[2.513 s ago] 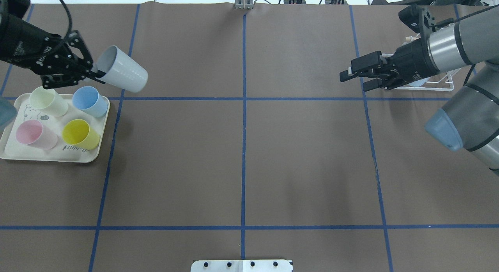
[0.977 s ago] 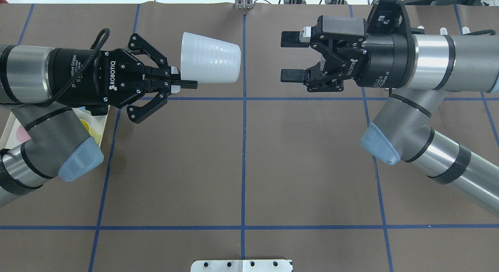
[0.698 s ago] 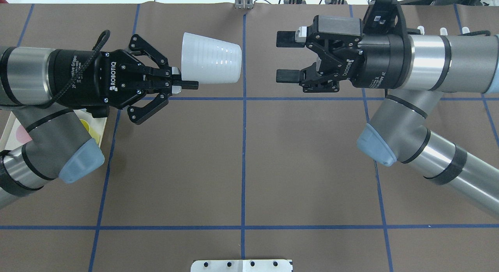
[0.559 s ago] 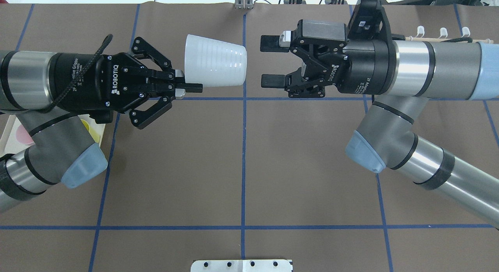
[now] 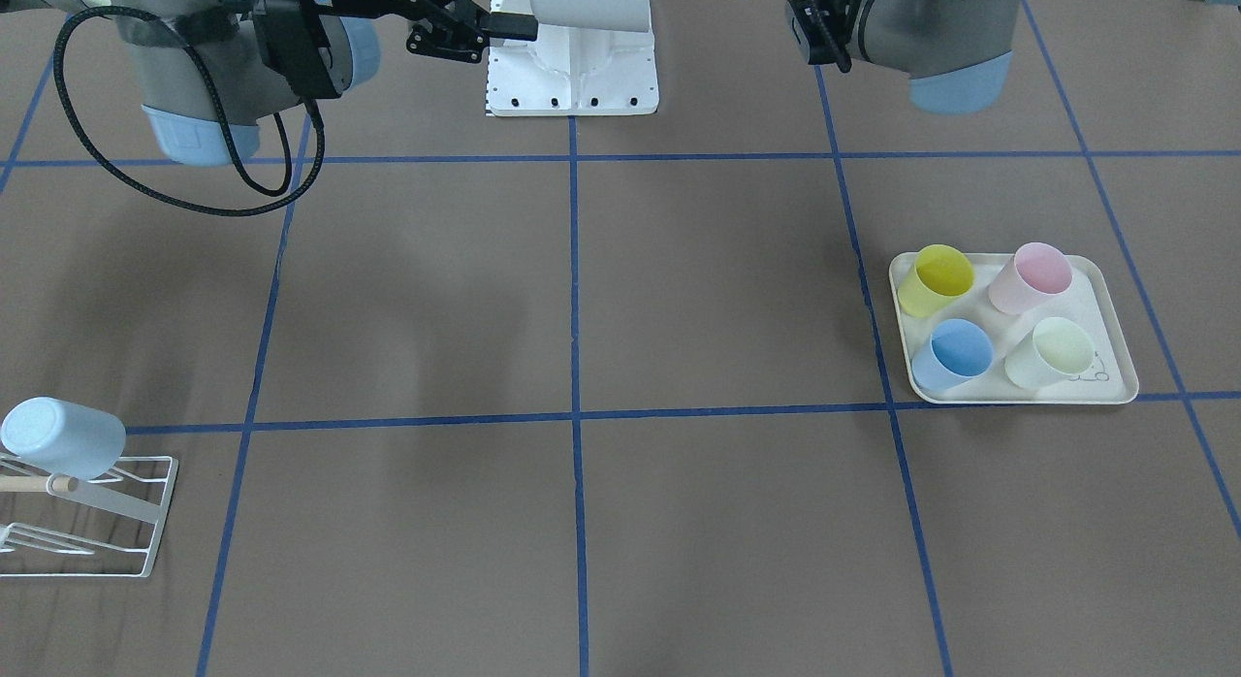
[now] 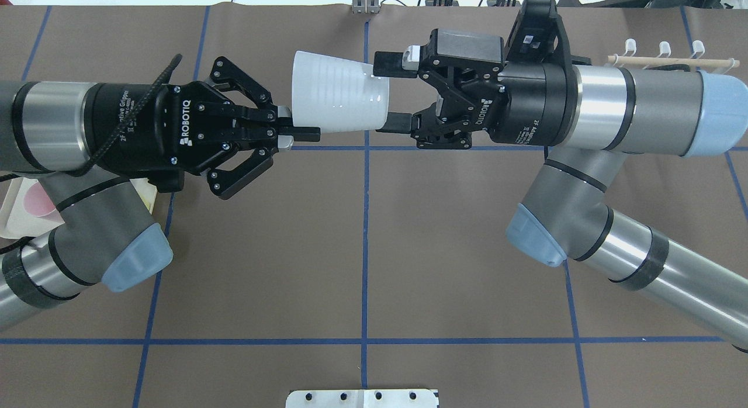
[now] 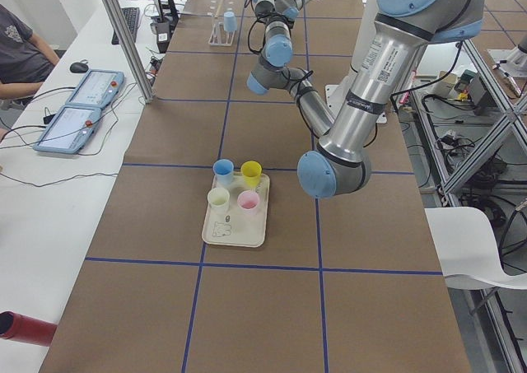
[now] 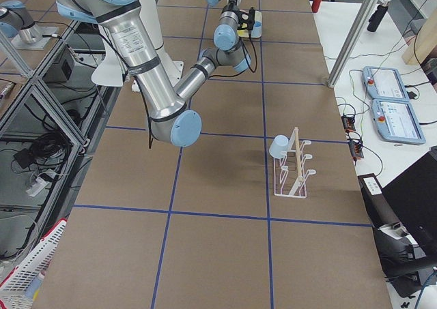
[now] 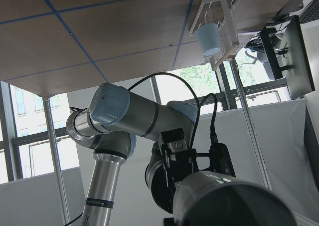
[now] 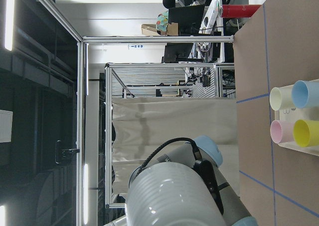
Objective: Transfer IKEA cup to right arm and place on rack
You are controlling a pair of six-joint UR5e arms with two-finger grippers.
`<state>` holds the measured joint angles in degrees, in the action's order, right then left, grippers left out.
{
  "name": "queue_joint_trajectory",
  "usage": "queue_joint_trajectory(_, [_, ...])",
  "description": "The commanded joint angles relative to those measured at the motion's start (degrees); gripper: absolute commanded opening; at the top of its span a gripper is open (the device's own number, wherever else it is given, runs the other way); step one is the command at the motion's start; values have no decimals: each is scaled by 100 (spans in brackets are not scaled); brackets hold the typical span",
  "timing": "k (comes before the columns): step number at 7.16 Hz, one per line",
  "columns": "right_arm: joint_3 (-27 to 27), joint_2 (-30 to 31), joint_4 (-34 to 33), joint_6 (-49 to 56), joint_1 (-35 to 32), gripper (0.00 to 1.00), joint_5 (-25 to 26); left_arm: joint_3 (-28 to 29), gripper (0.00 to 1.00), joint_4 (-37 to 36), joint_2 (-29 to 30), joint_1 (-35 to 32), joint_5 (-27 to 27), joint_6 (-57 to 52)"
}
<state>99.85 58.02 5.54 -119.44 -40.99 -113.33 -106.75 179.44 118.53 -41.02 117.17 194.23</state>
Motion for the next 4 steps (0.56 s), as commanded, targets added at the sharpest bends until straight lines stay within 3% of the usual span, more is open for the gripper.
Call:
queue_joint_trajectory(1, [0, -10, 52, 0, 83, 97, 48, -3, 0, -14, 65, 94, -62, 1])
queue_joint_trajectory(3, [0, -10, 88, 0, 92, 93, 74, 5, 0, -5, 65, 111, -71, 1])
queue_joint_trajectory(4, [0, -10, 97, 0, 92, 83, 92, 5, 0, -5, 65, 111, -71, -8])
